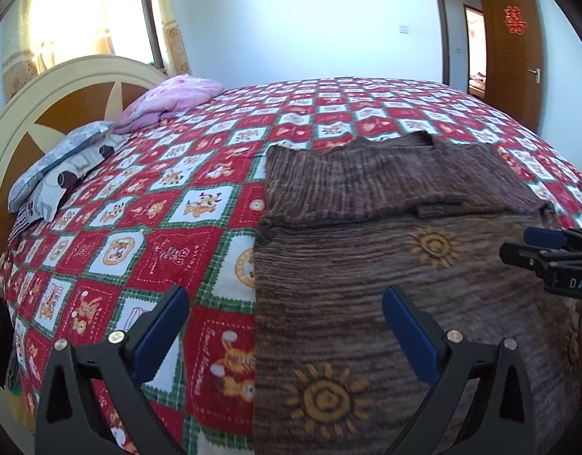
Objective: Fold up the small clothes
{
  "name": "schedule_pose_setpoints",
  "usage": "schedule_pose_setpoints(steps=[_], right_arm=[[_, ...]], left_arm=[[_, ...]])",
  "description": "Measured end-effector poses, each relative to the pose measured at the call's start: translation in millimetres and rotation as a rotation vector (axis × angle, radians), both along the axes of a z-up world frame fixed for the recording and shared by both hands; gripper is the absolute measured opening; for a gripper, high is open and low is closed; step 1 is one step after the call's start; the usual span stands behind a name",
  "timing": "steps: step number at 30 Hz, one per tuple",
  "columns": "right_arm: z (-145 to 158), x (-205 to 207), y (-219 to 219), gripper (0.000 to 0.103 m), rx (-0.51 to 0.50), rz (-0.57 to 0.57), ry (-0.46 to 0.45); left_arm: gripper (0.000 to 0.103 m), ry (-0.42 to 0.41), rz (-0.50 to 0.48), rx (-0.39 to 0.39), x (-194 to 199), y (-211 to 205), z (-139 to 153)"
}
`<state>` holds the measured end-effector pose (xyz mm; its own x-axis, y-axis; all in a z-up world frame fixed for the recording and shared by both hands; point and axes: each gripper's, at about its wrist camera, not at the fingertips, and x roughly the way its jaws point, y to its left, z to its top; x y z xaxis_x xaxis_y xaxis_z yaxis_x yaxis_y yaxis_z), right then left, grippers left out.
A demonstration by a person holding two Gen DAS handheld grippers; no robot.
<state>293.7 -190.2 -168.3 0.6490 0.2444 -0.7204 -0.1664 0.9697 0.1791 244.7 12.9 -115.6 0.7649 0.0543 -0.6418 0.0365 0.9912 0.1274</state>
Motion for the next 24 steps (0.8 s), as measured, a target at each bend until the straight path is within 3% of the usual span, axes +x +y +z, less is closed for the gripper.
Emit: schedule_pose_setpoints(steps=[24], right_arm=[[4.8, -78.0, 4.2, 0.069, -0.023, 0.044, 0.024]], left_arm=[[0.103, 0.029, -0.129, 0.011, -74.0, -20.6, 7.2]])
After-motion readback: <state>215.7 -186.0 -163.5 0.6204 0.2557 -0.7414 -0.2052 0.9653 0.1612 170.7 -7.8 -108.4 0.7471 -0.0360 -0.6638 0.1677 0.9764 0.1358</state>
